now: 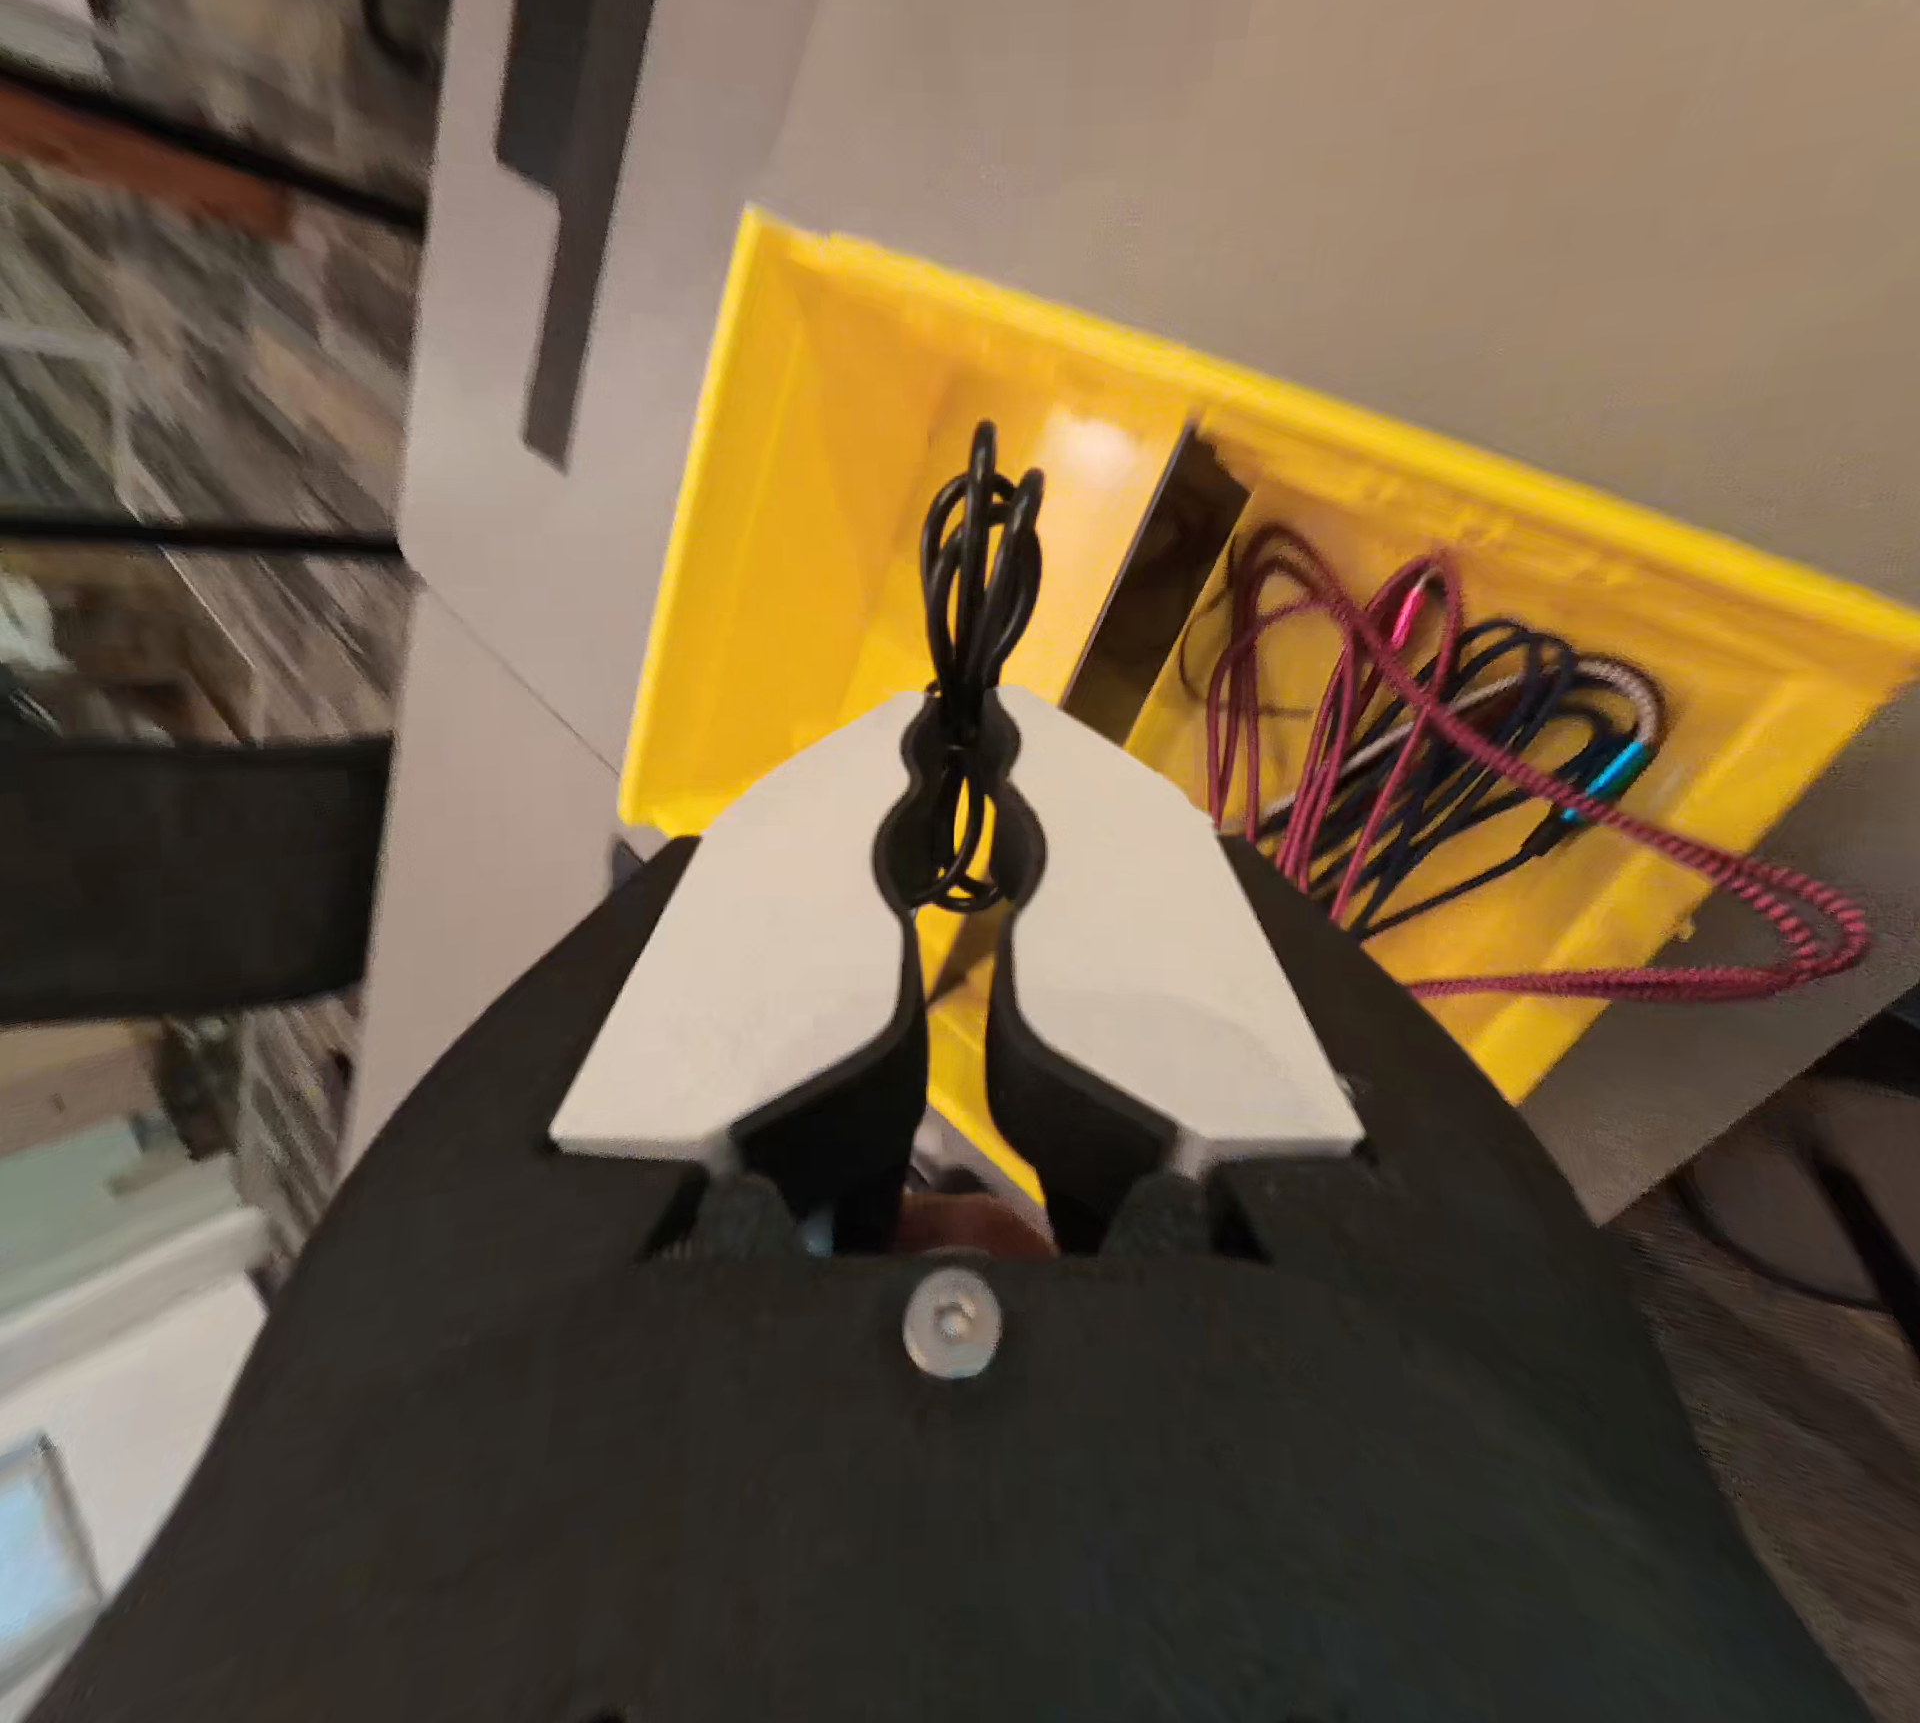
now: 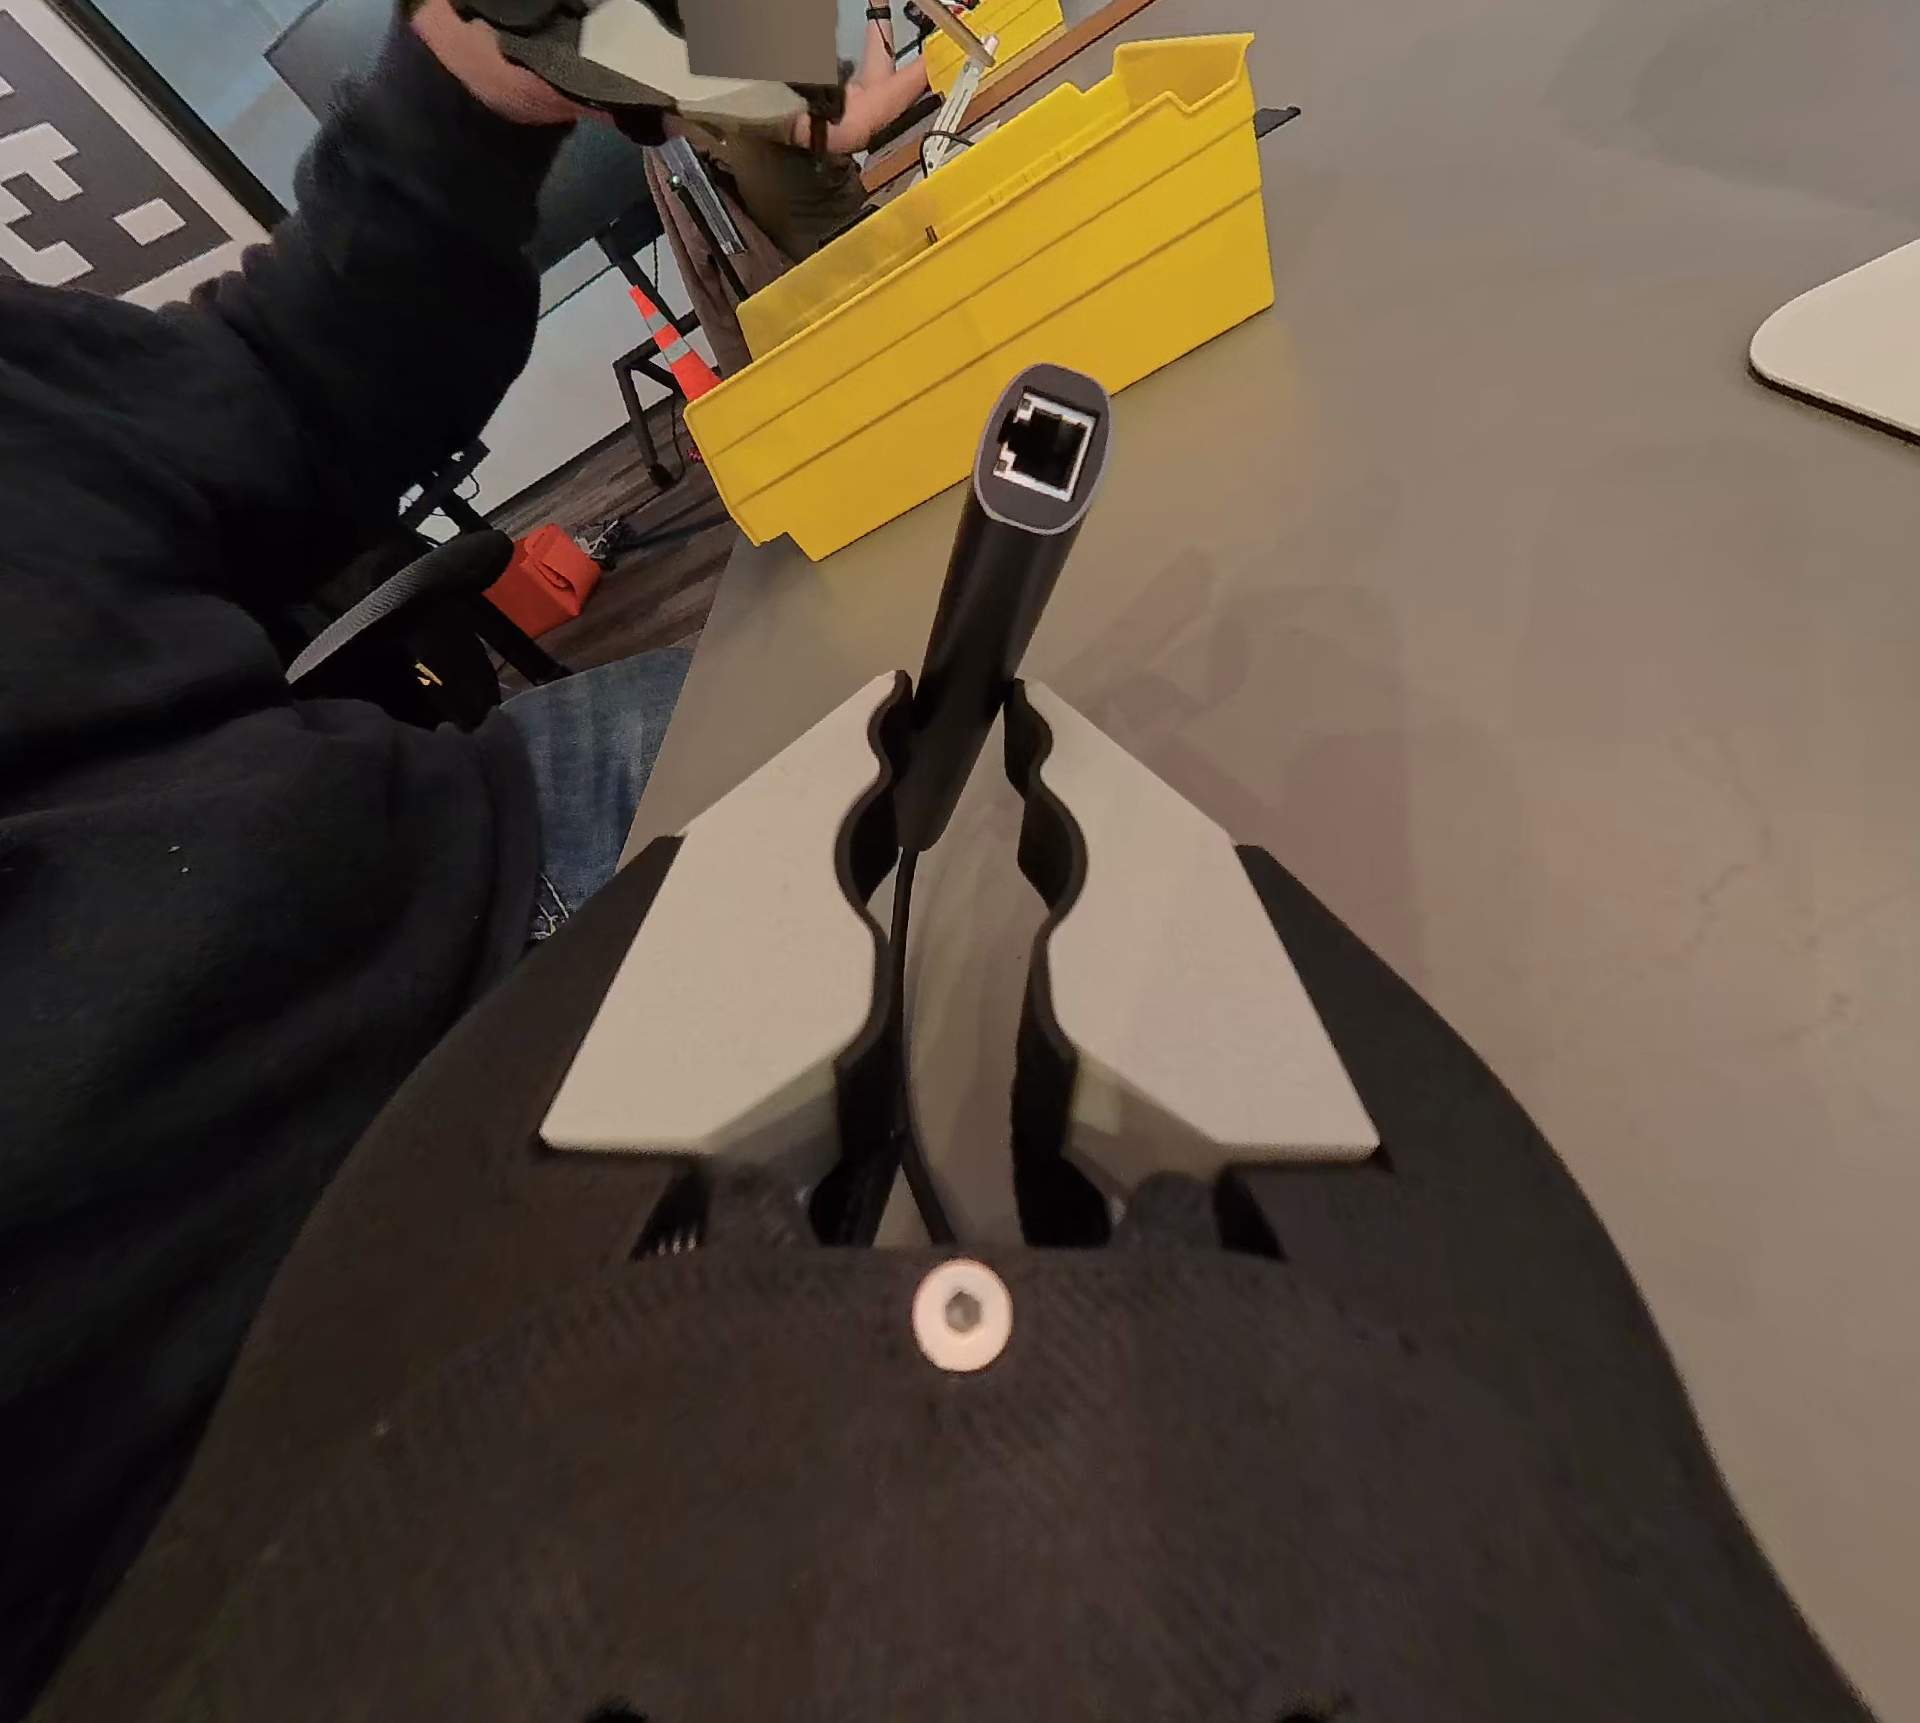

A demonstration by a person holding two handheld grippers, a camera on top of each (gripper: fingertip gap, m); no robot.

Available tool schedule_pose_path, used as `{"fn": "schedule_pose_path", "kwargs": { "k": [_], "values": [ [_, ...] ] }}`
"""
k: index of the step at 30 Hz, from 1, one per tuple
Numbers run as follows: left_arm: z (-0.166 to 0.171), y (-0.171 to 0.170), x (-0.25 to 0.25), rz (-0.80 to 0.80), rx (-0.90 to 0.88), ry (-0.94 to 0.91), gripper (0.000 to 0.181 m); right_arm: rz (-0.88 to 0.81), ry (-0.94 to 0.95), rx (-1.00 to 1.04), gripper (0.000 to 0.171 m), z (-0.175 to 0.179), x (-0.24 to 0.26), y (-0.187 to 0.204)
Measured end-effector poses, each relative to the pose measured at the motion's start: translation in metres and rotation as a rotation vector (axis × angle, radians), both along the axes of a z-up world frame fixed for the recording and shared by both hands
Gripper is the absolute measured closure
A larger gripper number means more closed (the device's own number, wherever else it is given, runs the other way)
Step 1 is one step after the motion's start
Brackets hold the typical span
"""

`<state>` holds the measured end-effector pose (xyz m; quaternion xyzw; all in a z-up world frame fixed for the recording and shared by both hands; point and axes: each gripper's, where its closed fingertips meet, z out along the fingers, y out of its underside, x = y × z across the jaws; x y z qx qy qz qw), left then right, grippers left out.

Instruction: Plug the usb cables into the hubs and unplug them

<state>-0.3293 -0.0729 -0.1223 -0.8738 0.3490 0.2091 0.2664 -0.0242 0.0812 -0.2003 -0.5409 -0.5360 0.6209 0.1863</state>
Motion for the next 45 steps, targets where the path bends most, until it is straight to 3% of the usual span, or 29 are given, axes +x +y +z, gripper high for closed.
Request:
{"fn": "schedule_pose_path", "kwargs": {
  "k": [5,11,17,24,28,35,45],
  "values": [
    [0.005,0.04,0.108,-0.354,0.001,0.144,0.175,-0.005,-0.003,-0.006,0.156,0.0,0.002,0.002],
    [-0.056,0.073,0.213,-0.726,-0.114,0.352,0.176,0.018,0.035,-0.035,0.156,0.005,0.008,0.002],
    [-0.099,0.103,0.233,-0.733,-0.118,0.357,0.174,0.078,0.096,-0.057,0.156,0.016,0.016,-0.004],
    [-0.128,0.1,0.232,-0.766,-0.108,0.44,0.17,0.152,0.131,-0.084,0.157,0.021,0.02,-0.015],
    [-0.114,0.098,0.239,-0.639,-0.072,0.206,0.166,0.181,0.132,-0.077,0.157,0.02,0.021,-0.02],
    [-0.081,0.09,0.315,-0.409,-0.098,-0.654,0.147,0.273,0.135,-0.048,0.157,0.022,0.019,-0.041],
    [-0.091,0.097,0.331,-0.237,-0.19,-1.04,0.166,0.241,0.148,0.011,0.157,0.026,0.013,-0.047]
  ]
}}
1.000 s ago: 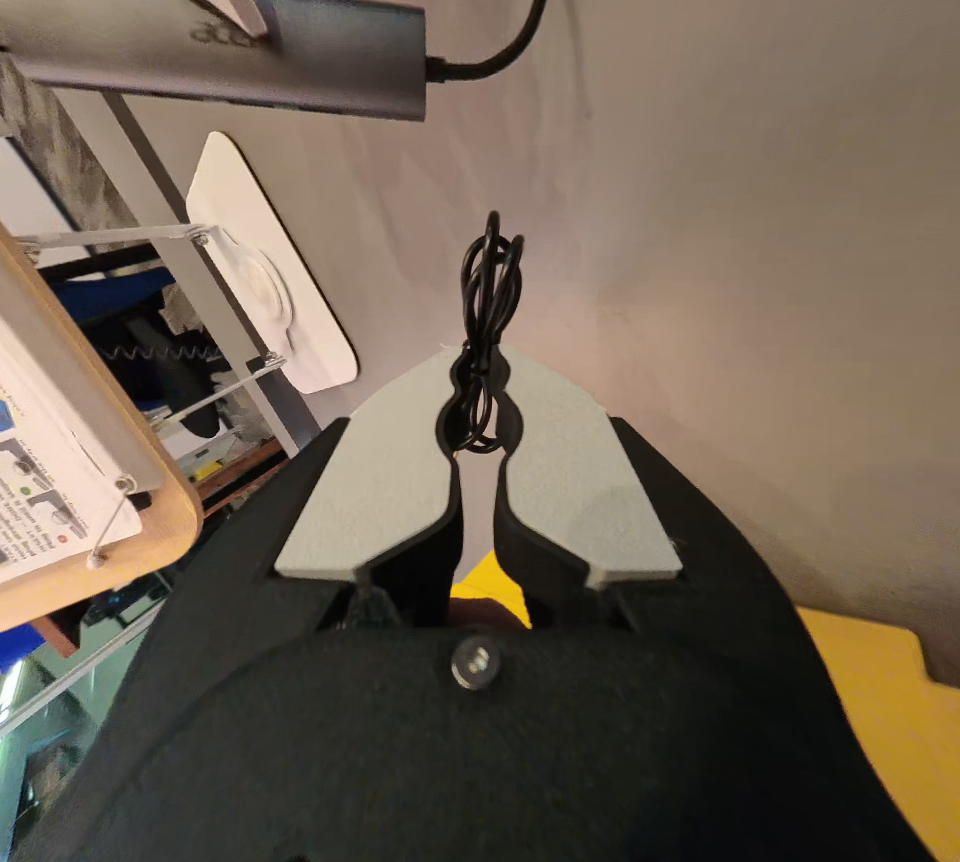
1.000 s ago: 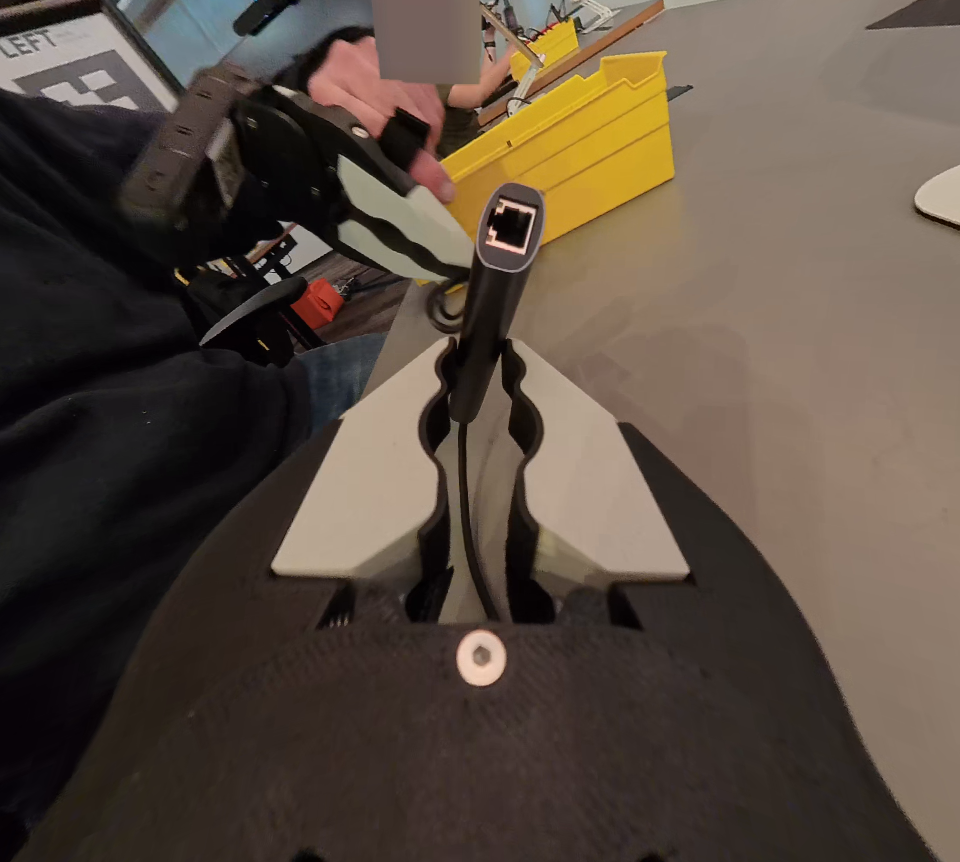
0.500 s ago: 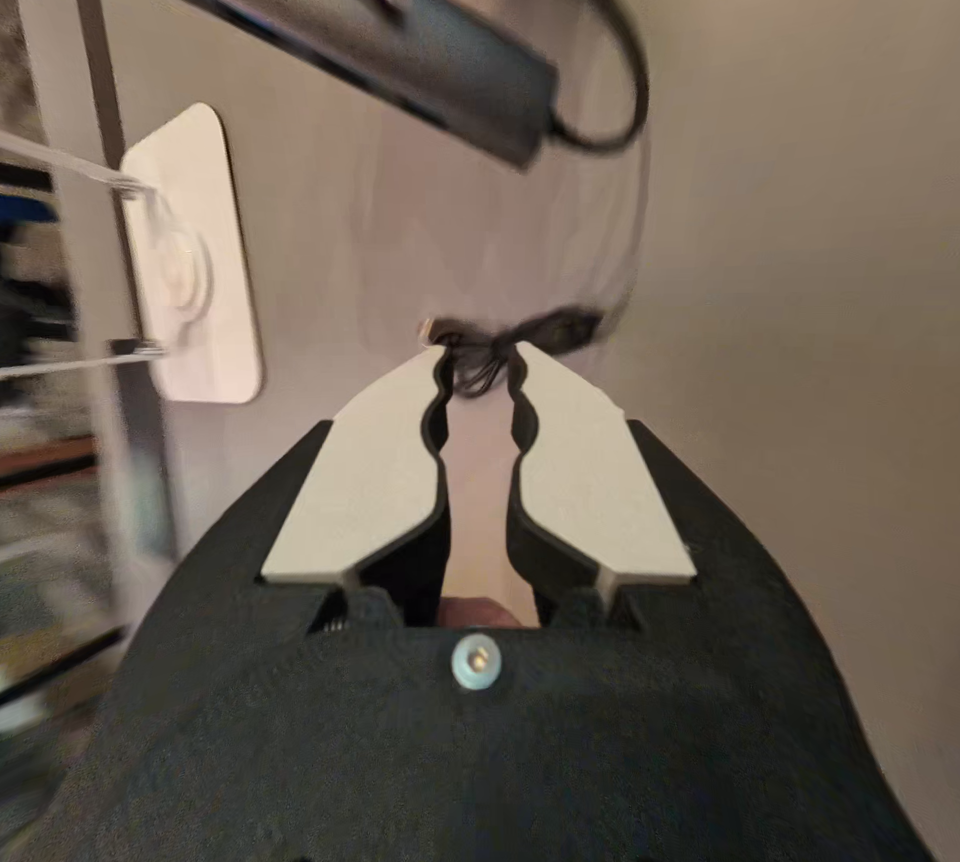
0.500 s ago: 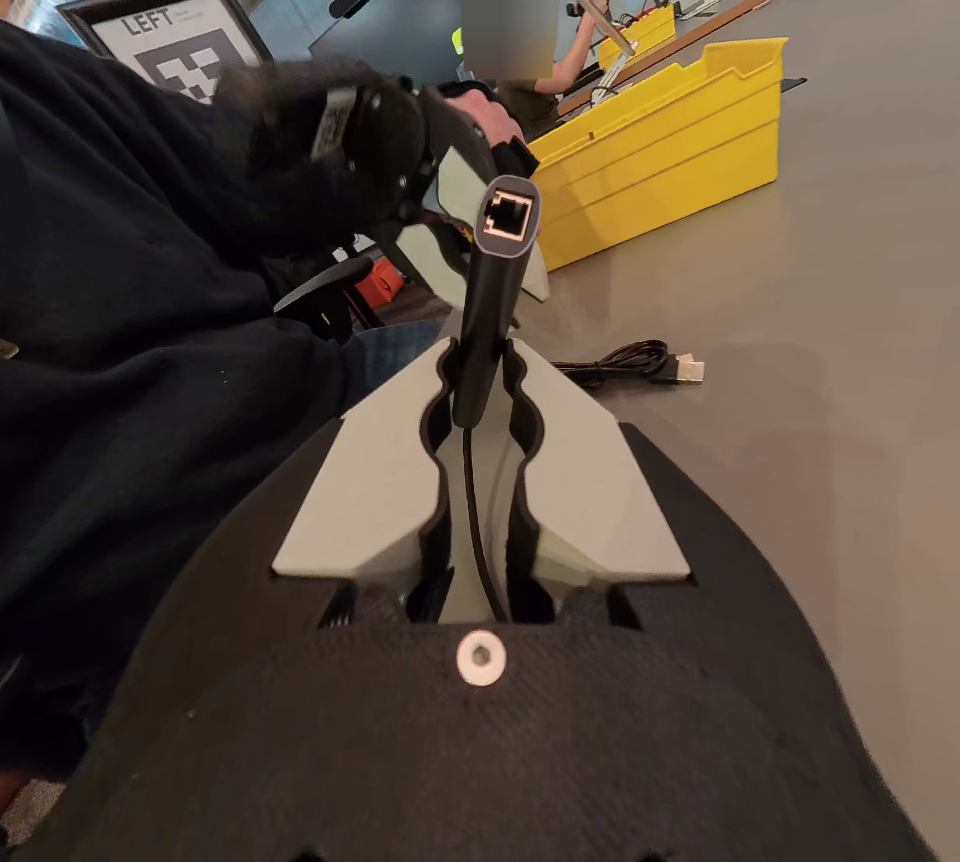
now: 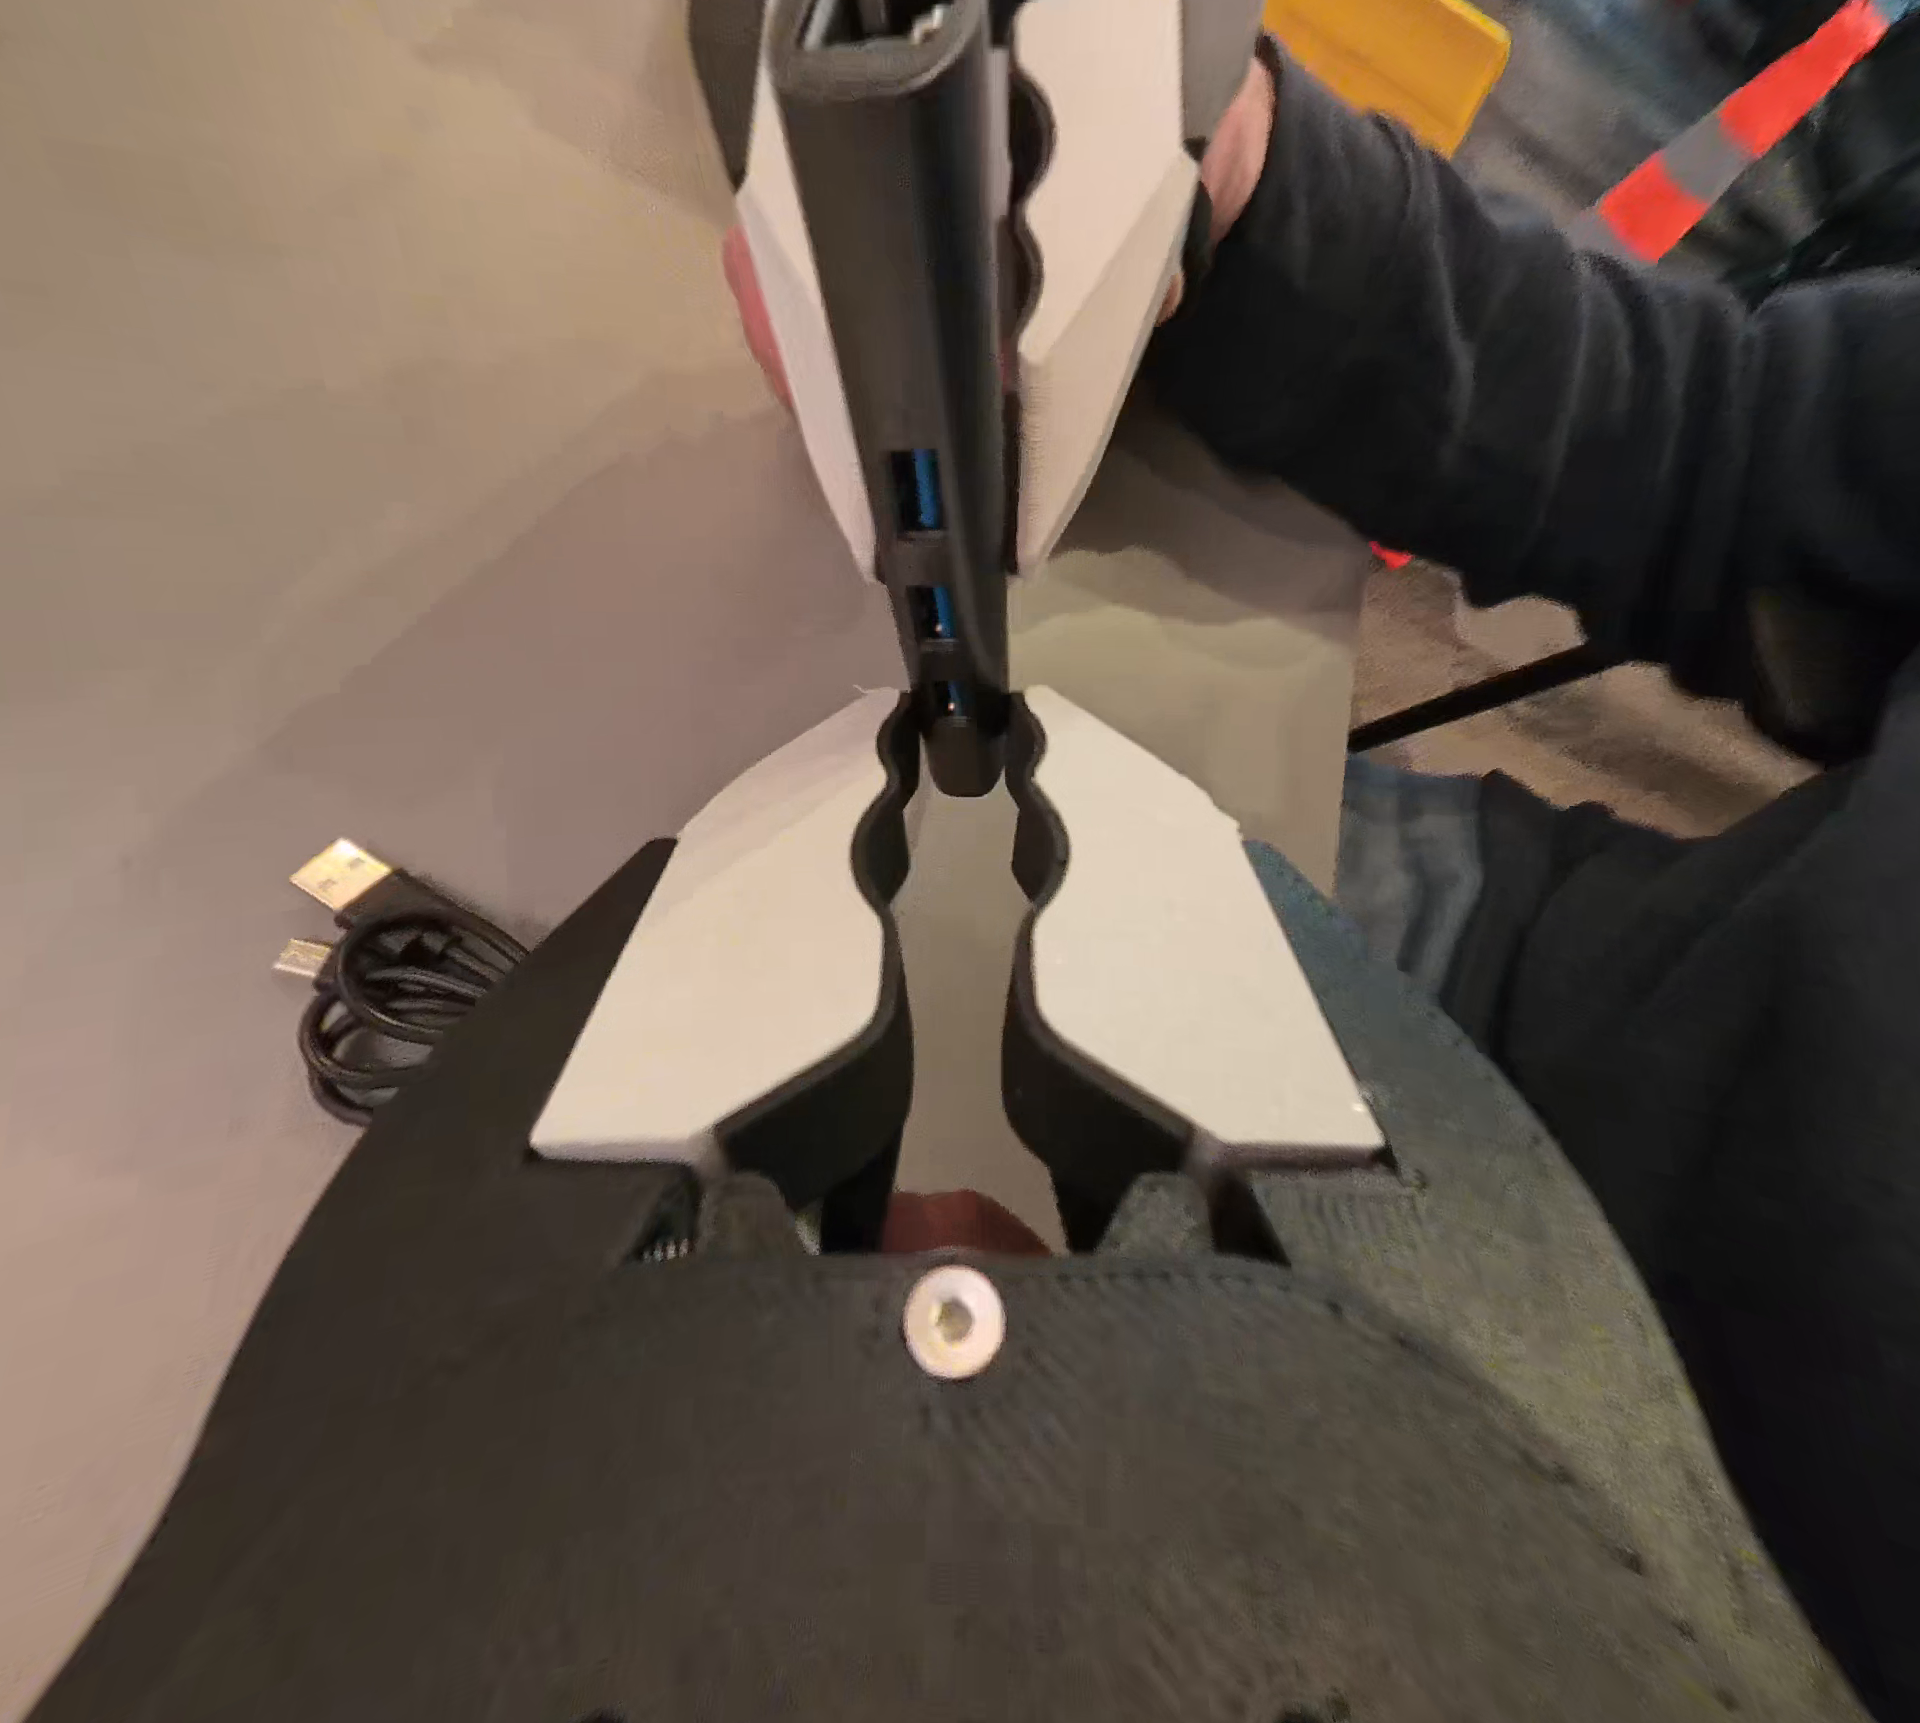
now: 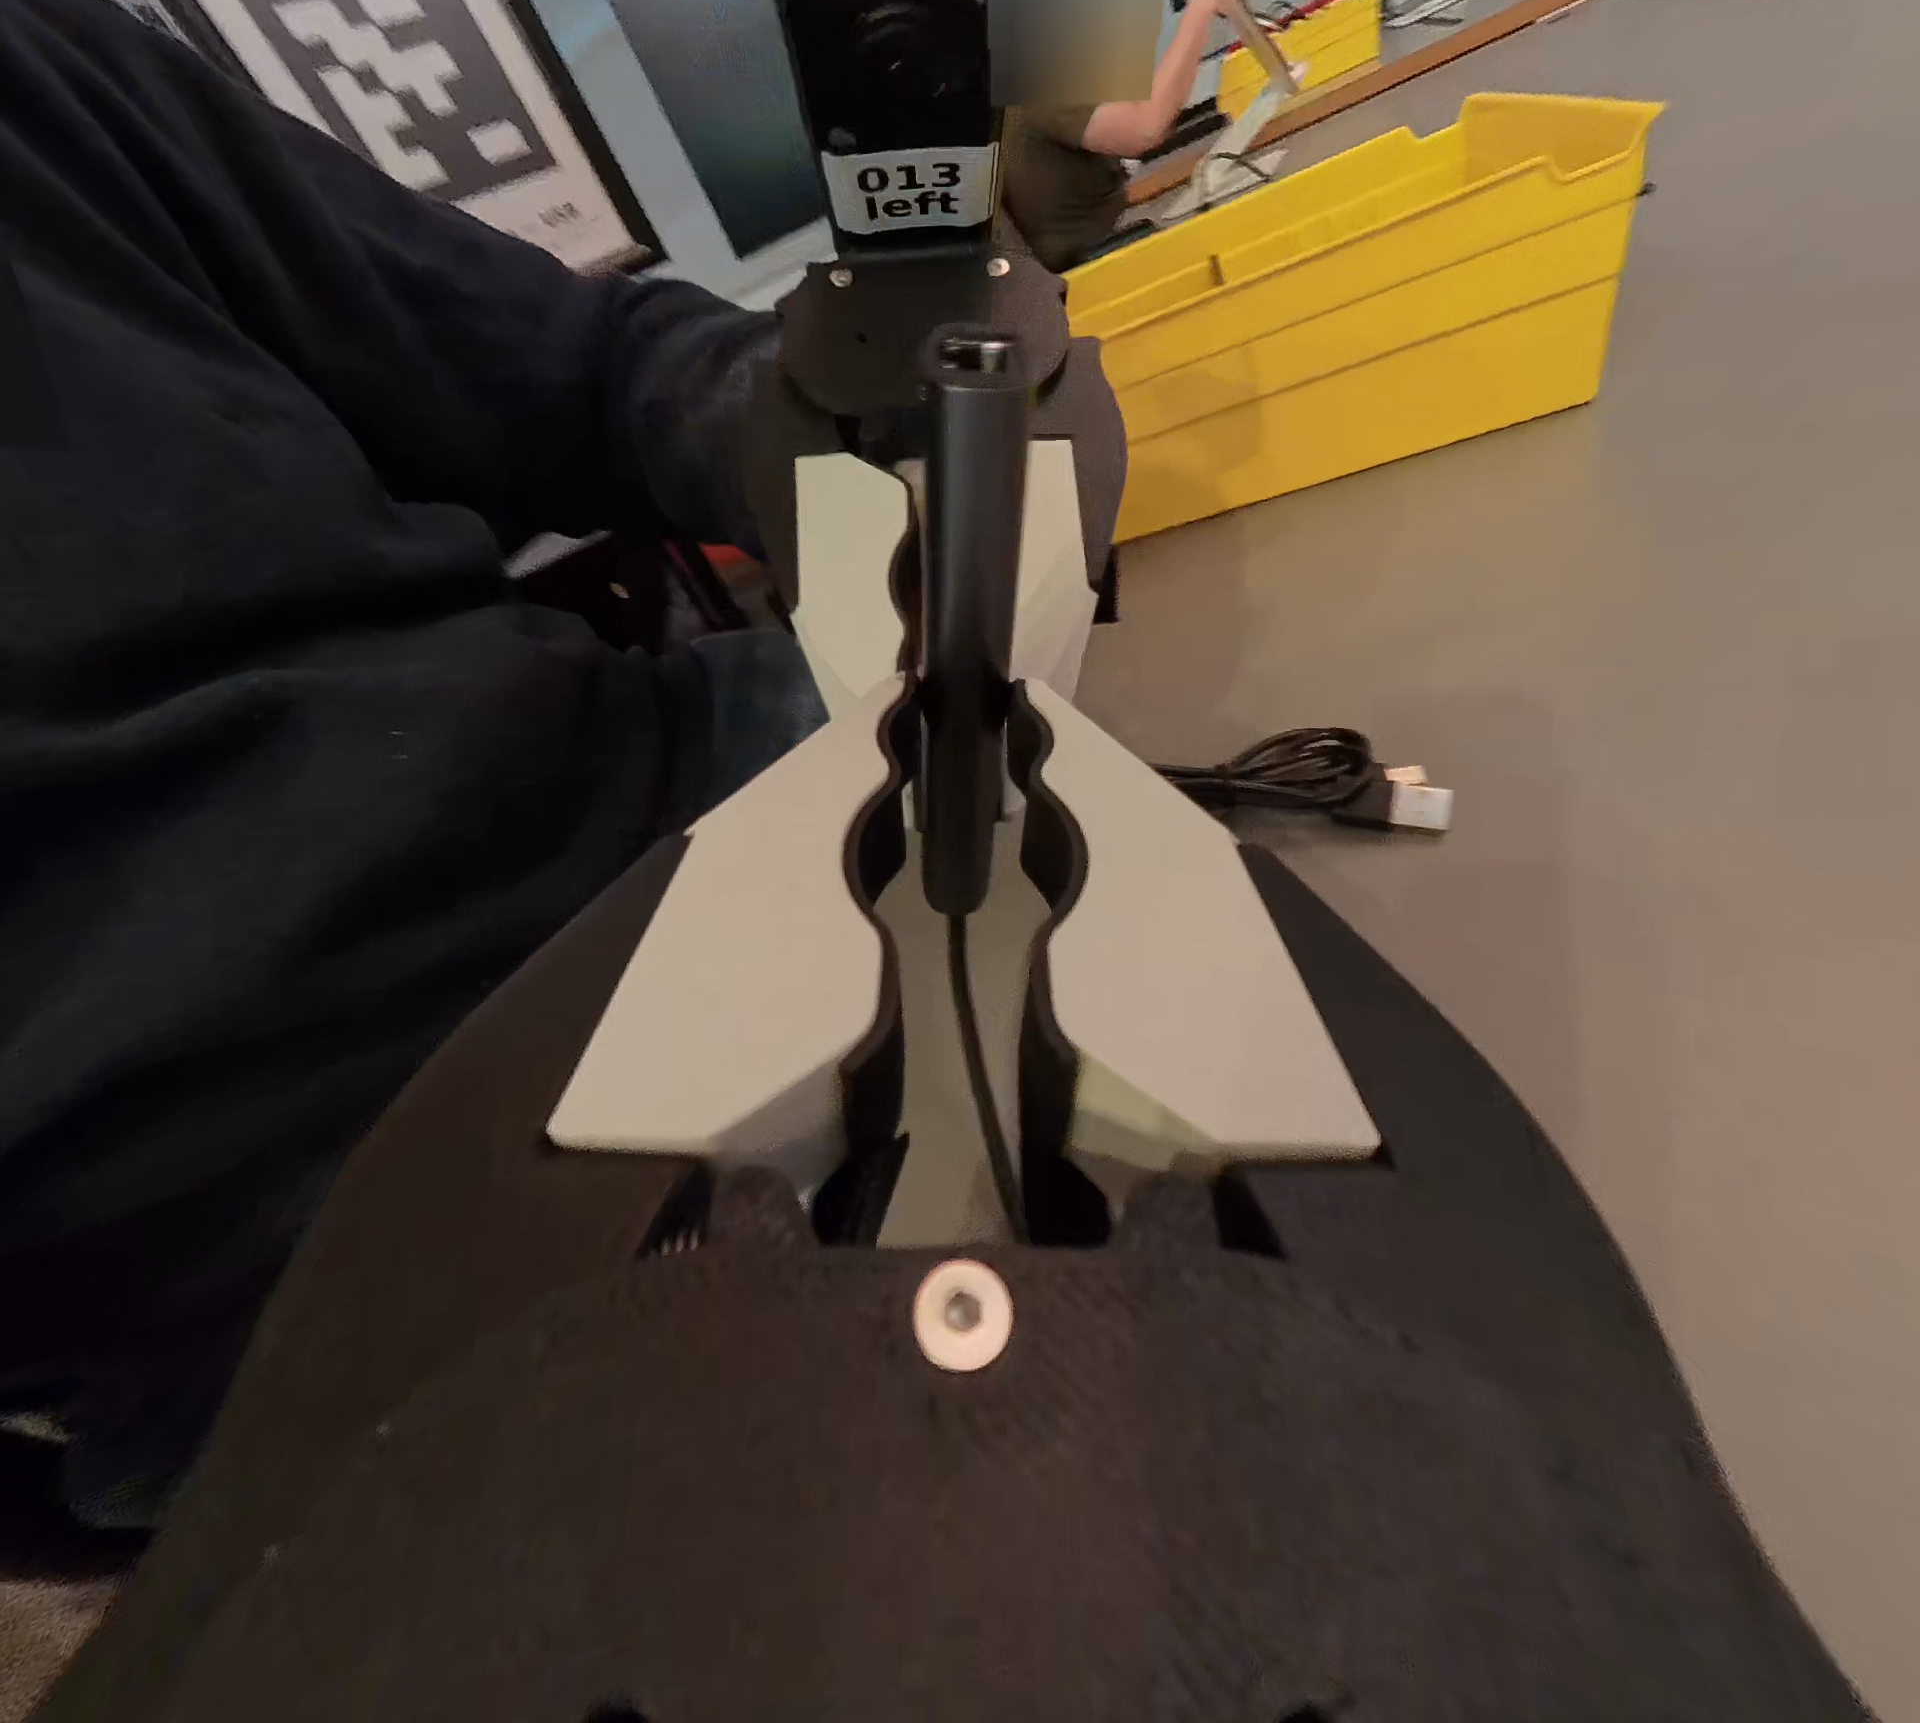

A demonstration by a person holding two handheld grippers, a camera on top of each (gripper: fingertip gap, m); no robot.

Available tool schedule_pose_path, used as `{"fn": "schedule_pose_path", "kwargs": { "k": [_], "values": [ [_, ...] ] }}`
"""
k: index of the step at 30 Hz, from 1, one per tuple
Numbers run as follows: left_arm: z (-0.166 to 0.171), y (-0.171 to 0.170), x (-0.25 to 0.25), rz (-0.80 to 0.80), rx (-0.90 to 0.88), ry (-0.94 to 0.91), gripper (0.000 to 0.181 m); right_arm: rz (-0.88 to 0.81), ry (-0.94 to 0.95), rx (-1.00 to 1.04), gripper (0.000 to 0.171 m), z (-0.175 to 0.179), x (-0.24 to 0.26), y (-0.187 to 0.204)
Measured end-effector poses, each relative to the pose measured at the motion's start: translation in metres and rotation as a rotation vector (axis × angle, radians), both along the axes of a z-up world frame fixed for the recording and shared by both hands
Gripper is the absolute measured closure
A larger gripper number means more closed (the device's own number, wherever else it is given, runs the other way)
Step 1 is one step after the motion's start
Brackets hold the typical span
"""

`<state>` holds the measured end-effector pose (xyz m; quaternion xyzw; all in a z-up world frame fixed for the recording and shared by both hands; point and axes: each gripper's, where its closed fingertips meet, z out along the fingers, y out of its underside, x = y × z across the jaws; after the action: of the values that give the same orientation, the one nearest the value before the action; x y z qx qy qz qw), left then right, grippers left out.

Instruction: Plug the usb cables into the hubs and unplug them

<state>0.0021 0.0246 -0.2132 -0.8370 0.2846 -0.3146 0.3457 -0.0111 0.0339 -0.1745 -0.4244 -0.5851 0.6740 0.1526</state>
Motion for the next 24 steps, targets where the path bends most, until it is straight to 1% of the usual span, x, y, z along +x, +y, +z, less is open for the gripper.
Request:
{"fn": "schedule_pose_path", "kwargs": {
  "k": [1,3,4,6,8,11,13,17,20,24],
  "values": [
    [0.001,0.001,-0.002,0.019,-0.016,-0.028,0.166,-0.03,0.004,0.043,0.154,-0.001,-0.002,0.002],
    [0.002,0.001,-0.004,0.043,-0.055,-0.081,0.166,-0.093,0.019,0.148,0.14,-0.001,-0.005,0.006],
    [0.003,0.001,-0.006,0.05,-0.078,-0.11,0.166,-0.123,0.033,0.21,0.128,0.0,-0.005,0.008],
    [0.005,0.001,-0.011,0.074,-0.114,-0.154,0.166,-0.195,0.091,0.348,0.116,0.007,-0.004,0.011],
    [0.007,-0.001,-0.015,0.088,-0.162,-0.213,0.166,-0.26,0.128,0.563,0.094,0.009,-0.005,0.012],
    [0.008,-0.008,-0.016,0.051,-0.241,-0.281,0.166,-0.257,0.131,0.864,0.07,0.0,-0.008,0.003],
    [0.011,-0.012,-0.014,0.024,-0.278,-0.319,0.166,-0.227,0.132,0.949,0.06,-0.008,-0.012,-0.004],
    [0.015,-0.019,-0.009,-0.025,-0.295,-0.33,0.166,-0.237,0.15,1.007,0.033,-0.015,-0.021,-0.004],
    [0.016,-0.023,-0.006,-0.064,-0.305,-0.335,0.166,-0.228,0.174,1.037,0.028,-0.016,-0.023,-0.009],
    [0.018,-0.022,-0.008,-0.076,-0.315,-0.354,0.166,-0.224,0.202,1.089,0.036,-0.01,-0.018,-0.008]
  ]
}}
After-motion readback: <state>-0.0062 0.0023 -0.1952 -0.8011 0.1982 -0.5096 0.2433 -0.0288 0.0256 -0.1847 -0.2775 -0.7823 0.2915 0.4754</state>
